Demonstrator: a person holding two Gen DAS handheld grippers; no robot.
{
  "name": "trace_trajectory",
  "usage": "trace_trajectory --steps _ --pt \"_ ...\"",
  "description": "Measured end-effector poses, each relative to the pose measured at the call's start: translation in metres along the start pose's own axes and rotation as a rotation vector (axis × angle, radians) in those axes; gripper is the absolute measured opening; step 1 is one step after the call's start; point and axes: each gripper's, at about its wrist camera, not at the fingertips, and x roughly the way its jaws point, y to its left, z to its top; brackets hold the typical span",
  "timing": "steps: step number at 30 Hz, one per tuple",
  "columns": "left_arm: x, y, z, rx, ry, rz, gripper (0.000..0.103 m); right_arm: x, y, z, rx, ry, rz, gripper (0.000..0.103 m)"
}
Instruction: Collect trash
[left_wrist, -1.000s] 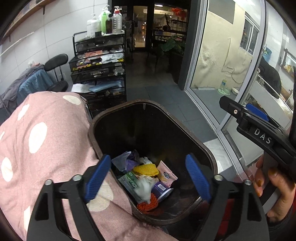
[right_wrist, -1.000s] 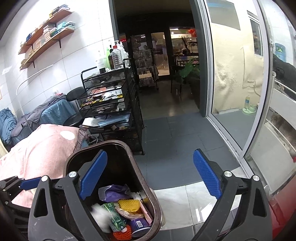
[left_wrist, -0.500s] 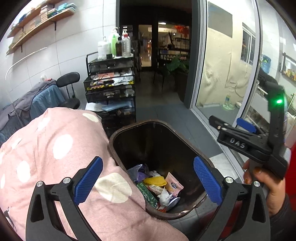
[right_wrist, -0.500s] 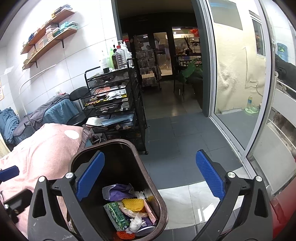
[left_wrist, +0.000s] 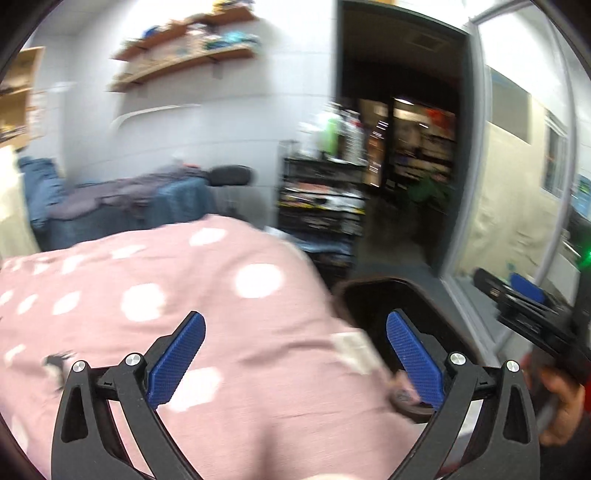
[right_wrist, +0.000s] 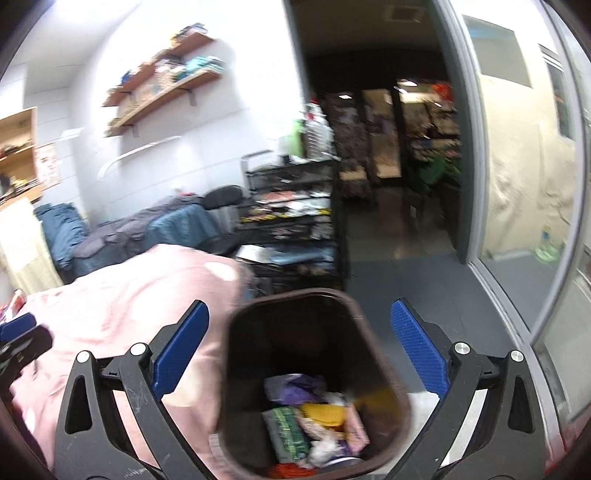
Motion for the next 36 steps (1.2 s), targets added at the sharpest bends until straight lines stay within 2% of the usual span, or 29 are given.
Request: trace_trajectory --steps 3,9,15,20,26,36 --pt "-0.014 0.026 -0.01 -0.052 -0.021 0.102 0.098 -0.015 0.034 -0.006 -0.057 -0.032 0.068 0.097" --pt "-0.046 0.07 -0.029 -0.177 -0.081 0.226 0.098 -0.048 0.086 -0.028 -0.139 -0.101 0.204 0.098" --pt "-0.083 0.088 -0.044 -0.202 -0.156 0.321 0.098 -0.073 0.118 -0.045 -0.186 -0.147 0.291 0.098" --pt "-0.095 0.093 -0.049 -0.234 -0.184 0.316 0.098 -0.089 0.134 -0.05 -0.221 -0.18 0.311 0.098" --pt "-0.104 0.086 -0.047 -0.223 -0.226 0.309 0.098 -0.099 0.134 -0.049 -0.175 -0.186 0.331 0.098" --pt "-0.106 0.077 -0.05 -0.191 -0.224 0.321 0.098 -0.1 0.132 -0.046 -0.171 -0.165 0.323 0.098"
